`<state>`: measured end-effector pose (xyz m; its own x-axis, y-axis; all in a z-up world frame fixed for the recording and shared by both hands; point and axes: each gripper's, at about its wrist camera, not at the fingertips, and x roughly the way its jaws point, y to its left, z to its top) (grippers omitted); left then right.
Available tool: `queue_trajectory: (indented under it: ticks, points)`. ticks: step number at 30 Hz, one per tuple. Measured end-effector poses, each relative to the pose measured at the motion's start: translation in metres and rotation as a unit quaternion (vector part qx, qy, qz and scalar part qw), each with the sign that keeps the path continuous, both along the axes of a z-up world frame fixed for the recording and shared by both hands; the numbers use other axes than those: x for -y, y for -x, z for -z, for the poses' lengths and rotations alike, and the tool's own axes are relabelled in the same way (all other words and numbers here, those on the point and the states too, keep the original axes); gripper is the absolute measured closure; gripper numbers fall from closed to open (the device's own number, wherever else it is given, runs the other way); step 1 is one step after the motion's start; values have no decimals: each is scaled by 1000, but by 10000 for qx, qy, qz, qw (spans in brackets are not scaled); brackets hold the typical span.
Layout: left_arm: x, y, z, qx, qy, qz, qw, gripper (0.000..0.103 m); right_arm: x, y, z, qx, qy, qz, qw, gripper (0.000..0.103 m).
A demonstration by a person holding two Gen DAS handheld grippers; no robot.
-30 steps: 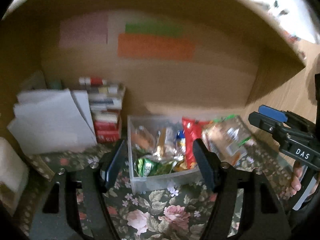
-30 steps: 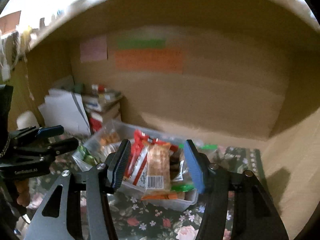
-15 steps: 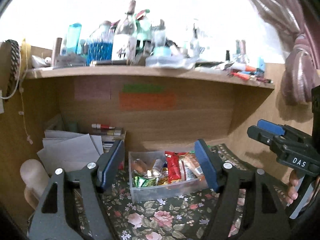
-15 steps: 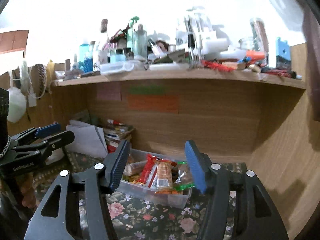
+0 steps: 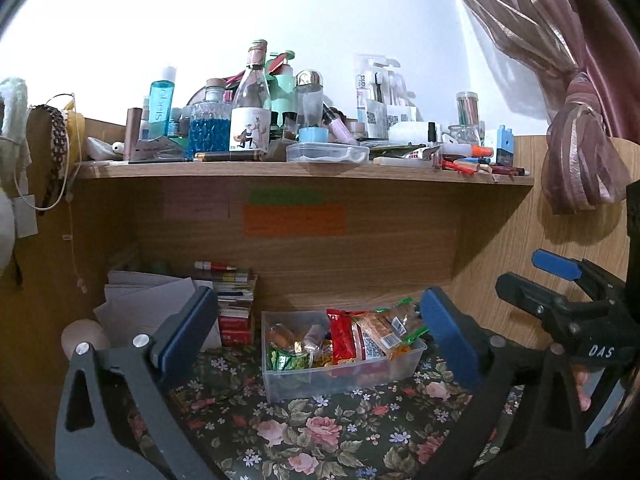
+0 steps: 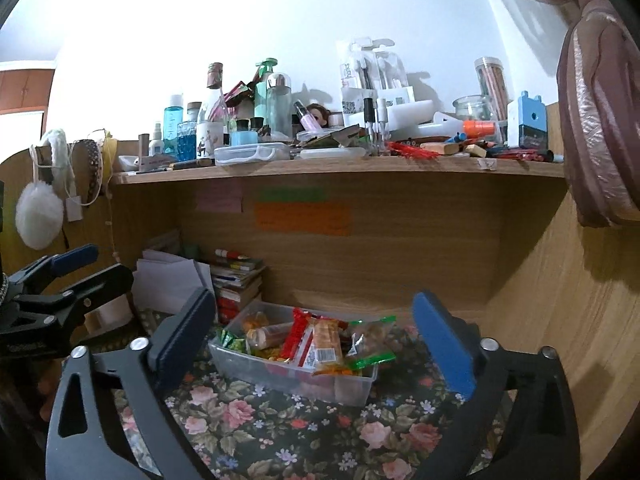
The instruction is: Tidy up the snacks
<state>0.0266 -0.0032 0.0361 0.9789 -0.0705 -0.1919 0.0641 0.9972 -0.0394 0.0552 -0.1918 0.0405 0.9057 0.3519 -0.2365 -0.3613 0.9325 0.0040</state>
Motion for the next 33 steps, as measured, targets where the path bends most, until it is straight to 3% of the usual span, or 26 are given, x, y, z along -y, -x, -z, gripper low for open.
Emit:
queue_trajectory:
  ticks: [33]
  points:
    - [5,-5,4,-44,-7,-145,9999,0,5,2,1,29,-96,141,9998,0]
